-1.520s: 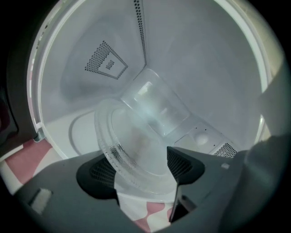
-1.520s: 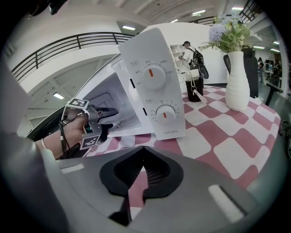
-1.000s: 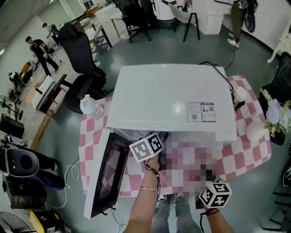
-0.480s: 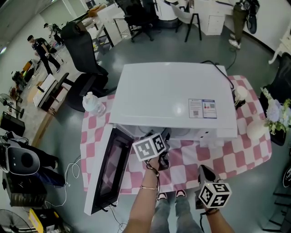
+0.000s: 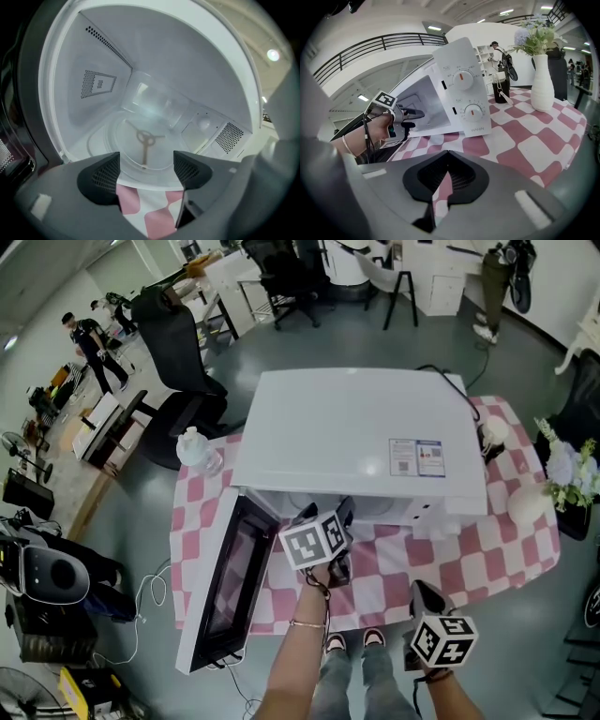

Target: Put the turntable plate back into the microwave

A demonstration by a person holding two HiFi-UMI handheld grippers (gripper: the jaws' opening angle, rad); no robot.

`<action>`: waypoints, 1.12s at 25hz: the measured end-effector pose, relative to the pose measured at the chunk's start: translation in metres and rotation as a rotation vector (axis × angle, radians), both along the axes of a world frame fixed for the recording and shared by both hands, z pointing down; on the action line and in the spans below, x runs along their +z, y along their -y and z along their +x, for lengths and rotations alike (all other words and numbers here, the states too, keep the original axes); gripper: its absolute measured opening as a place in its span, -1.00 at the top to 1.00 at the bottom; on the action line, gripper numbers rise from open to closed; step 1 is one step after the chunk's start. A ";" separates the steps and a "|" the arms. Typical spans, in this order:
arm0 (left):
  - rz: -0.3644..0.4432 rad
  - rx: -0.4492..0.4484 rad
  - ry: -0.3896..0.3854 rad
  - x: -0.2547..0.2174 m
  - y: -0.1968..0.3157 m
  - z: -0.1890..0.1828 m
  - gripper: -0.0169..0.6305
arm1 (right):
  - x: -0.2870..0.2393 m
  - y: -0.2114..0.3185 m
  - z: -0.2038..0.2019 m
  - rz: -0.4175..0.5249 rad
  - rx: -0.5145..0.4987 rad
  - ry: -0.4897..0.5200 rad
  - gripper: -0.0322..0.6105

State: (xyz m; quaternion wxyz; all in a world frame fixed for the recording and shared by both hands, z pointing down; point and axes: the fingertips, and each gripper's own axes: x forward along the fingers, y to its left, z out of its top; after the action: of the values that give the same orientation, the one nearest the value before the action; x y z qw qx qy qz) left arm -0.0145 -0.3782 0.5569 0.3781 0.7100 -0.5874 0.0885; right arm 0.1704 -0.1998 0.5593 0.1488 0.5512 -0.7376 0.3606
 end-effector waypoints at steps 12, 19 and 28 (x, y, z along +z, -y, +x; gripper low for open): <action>0.021 0.032 0.014 -0.021 -0.044 0.004 -0.15 | -0.017 -0.013 -0.006 0.031 -0.014 0.007 0.87; 0.102 0.083 0.109 -0.058 -0.101 0.005 0.09 | -0.042 -0.017 -0.011 0.071 -0.016 0.018 0.87; 0.229 0.050 0.196 -0.126 -0.160 -0.021 0.64 | -0.092 -0.019 -0.031 0.143 -0.037 0.045 0.87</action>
State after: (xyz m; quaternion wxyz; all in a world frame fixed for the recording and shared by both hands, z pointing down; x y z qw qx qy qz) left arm -0.0351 -0.2180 0.4305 0.2331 0.7508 -0.6100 0.0993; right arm 0.1394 -0.1809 0.4671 0.0990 0.5385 -0.7747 0.3164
